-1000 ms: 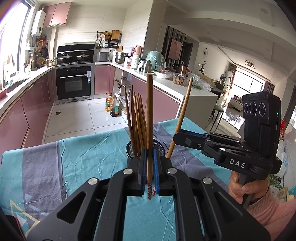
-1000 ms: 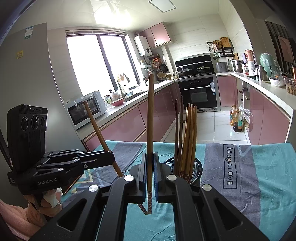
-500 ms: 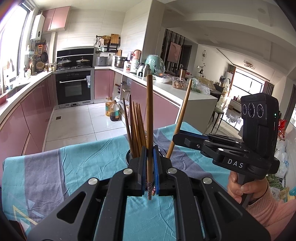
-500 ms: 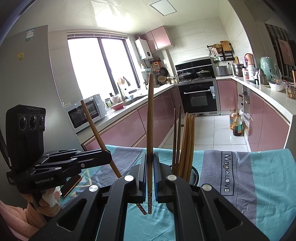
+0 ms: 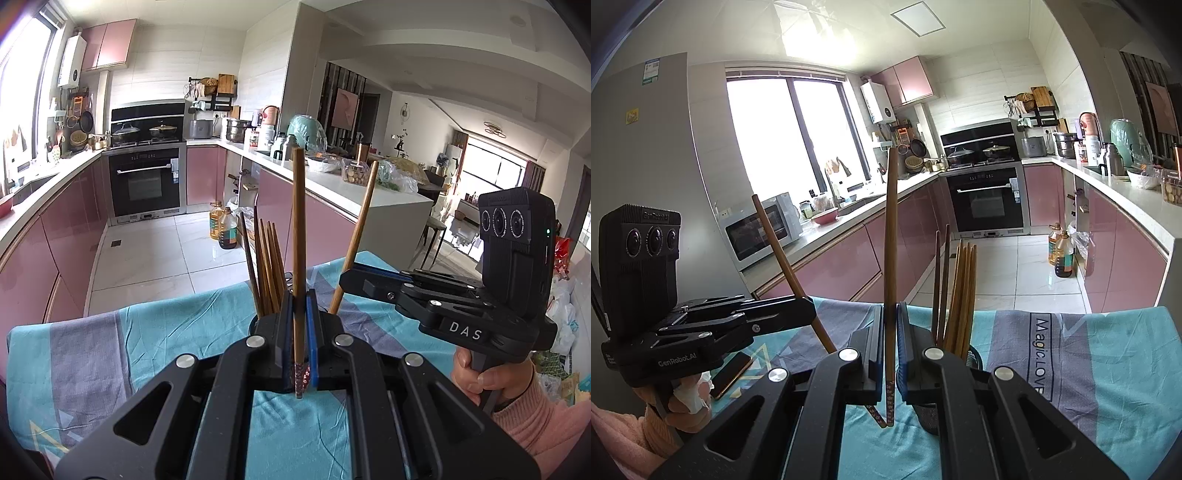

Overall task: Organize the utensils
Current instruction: 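Carry the right tool's chopstick over the mesh cup while the left tool holds its chopstick beside it, then lower both held chopsticks down into the black mesh cup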

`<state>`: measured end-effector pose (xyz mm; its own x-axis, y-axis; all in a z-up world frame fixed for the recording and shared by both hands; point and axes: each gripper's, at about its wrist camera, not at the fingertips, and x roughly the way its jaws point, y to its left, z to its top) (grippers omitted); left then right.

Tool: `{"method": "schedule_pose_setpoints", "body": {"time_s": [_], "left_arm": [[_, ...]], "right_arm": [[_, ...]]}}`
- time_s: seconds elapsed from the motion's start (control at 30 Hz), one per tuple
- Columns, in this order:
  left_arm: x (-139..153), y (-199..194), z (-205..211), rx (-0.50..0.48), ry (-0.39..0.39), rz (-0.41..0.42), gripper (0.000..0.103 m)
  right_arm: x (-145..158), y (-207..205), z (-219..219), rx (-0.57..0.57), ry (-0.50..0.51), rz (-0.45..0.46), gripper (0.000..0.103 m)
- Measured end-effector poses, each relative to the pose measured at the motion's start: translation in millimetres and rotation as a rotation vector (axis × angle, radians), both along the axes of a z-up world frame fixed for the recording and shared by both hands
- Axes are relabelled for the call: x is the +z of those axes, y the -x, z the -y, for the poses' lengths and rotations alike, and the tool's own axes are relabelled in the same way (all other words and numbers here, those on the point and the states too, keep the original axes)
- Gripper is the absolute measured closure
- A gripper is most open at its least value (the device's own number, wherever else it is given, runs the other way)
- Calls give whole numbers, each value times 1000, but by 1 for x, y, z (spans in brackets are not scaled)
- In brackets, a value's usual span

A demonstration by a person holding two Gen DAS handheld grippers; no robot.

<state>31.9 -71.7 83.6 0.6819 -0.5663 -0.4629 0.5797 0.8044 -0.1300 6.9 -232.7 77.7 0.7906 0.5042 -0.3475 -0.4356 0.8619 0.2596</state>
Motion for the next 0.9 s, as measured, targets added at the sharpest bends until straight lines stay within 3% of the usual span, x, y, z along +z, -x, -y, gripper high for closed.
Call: {"method": "schedule_pose_setpoints", "body": {"time_s": [0.9], "left_arm": [[9, -9, 6, 14, 7, 37, 95]], "right_arm": [[18, -21, -3, -44, 47, 31, 97]]}}
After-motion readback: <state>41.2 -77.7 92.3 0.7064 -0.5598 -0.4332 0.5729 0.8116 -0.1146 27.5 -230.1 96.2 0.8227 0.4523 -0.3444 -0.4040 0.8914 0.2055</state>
